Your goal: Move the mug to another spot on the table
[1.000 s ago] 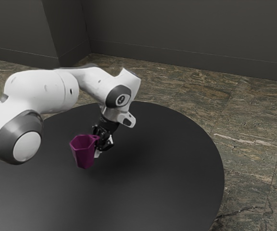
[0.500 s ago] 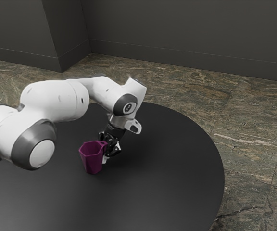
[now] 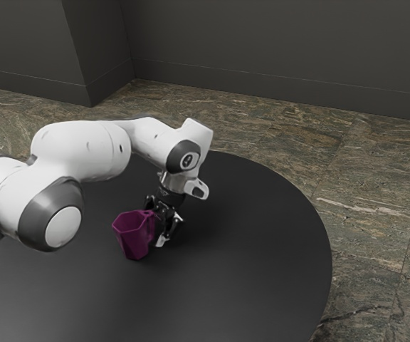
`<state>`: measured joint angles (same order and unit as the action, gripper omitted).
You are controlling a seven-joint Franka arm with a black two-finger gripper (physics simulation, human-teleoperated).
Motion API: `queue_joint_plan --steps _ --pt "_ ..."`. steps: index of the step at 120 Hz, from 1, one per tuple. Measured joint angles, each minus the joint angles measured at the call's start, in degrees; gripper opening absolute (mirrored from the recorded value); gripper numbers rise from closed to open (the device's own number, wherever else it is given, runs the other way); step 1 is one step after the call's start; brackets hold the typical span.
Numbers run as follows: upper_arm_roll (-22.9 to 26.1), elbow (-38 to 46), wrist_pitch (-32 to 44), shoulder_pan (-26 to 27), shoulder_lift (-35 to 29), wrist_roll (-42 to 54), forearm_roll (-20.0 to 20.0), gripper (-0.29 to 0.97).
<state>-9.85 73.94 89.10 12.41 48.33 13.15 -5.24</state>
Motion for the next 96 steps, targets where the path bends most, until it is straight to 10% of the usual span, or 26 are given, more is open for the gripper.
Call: queue_joint_plan --steps 56,96 --pt "0.8 -2.4 2.7 0.0 -4.1 -0.4 3.2 0.65" --pt "0.8 14.4 4.2 -1.1 -27.3 2.4 10.9 0.67"
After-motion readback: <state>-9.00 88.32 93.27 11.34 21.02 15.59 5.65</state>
